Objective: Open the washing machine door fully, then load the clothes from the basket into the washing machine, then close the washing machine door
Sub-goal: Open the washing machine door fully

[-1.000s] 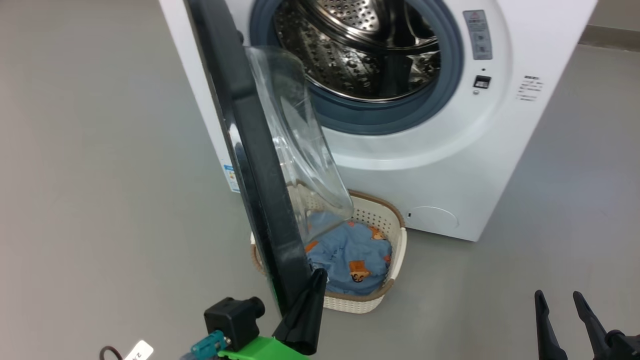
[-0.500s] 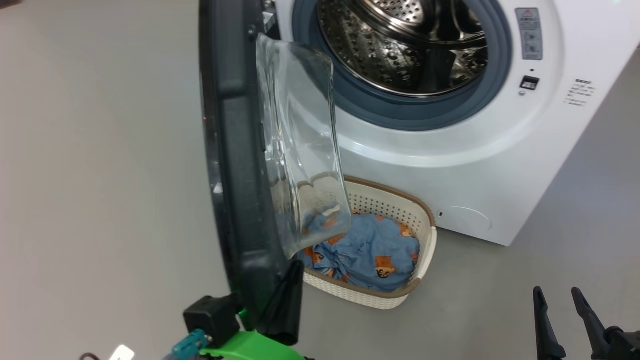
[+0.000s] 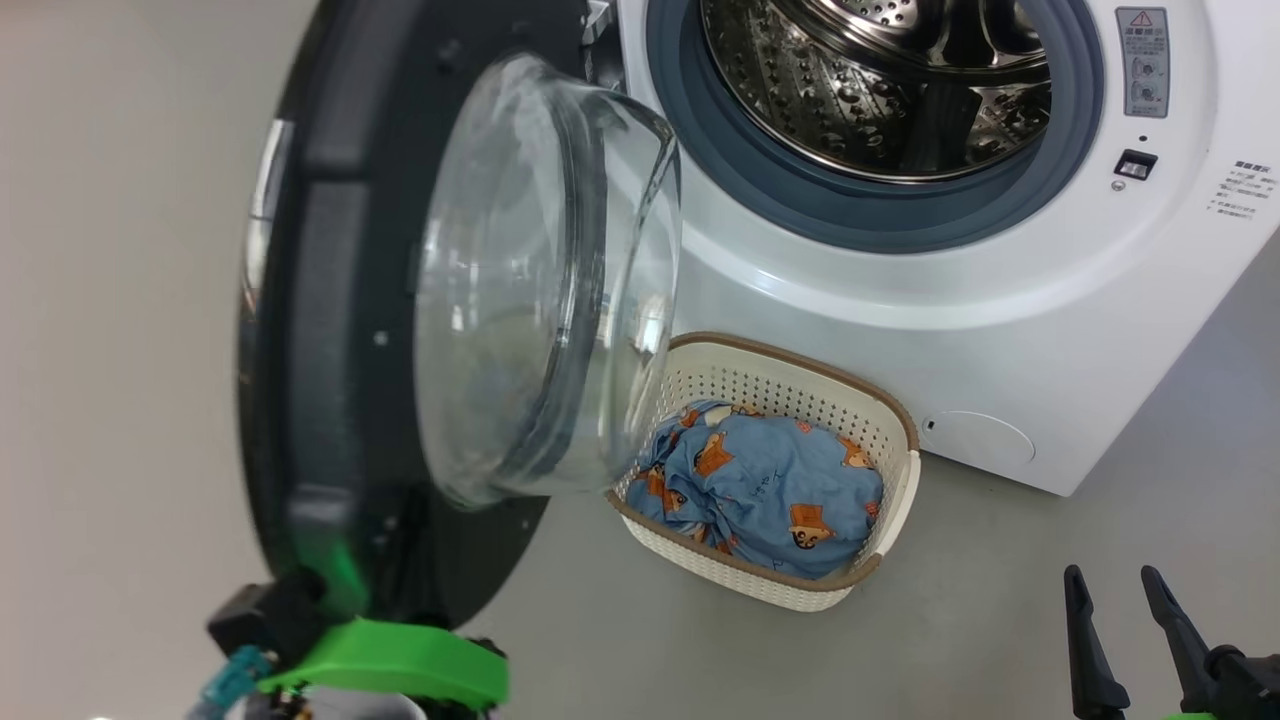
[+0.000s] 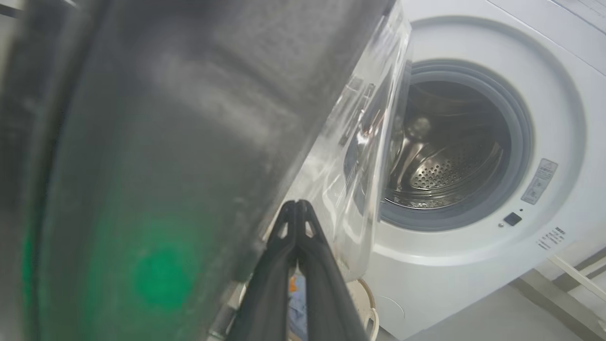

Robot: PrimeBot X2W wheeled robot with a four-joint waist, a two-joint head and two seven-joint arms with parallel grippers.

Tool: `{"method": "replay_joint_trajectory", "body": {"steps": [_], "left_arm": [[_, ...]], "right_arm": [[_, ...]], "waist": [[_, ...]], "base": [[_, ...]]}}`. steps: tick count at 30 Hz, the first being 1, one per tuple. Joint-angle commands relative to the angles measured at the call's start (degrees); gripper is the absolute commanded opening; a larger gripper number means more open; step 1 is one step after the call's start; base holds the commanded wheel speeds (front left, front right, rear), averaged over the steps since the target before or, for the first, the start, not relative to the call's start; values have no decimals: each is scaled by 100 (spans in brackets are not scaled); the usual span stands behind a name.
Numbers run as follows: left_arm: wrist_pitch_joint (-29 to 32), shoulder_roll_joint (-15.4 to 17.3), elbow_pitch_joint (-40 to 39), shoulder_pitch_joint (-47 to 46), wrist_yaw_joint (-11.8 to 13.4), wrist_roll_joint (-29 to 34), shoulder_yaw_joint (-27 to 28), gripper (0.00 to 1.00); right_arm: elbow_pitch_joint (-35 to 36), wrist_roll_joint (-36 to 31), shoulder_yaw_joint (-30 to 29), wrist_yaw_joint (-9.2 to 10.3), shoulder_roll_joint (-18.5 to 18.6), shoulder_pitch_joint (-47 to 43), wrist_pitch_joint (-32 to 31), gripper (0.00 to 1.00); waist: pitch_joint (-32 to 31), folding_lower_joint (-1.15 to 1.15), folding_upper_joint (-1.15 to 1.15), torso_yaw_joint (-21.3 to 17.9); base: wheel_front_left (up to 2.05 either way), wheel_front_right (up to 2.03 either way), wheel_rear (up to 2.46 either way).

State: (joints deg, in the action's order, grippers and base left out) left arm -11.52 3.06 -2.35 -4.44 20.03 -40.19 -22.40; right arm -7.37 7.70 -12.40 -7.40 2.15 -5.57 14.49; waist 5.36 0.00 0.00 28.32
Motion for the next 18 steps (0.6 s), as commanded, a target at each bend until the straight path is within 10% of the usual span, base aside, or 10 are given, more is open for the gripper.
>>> {"method": "replay_joint_trajectory", "body": {"steps": [1,18], "left_arm": [[-129,115,42,-307,106,-5,432,0],[-347,42,2076,-1645,-364,605,2893,0]], "right_arm": [[148,-6,154,-9,88,161,51,100],[26,-39,228,-9,403,45,51,100]], "waist": [[8,0,0,20],[43,0,0,-243]], "base": [[0,0,0],[0,0,0]]}}
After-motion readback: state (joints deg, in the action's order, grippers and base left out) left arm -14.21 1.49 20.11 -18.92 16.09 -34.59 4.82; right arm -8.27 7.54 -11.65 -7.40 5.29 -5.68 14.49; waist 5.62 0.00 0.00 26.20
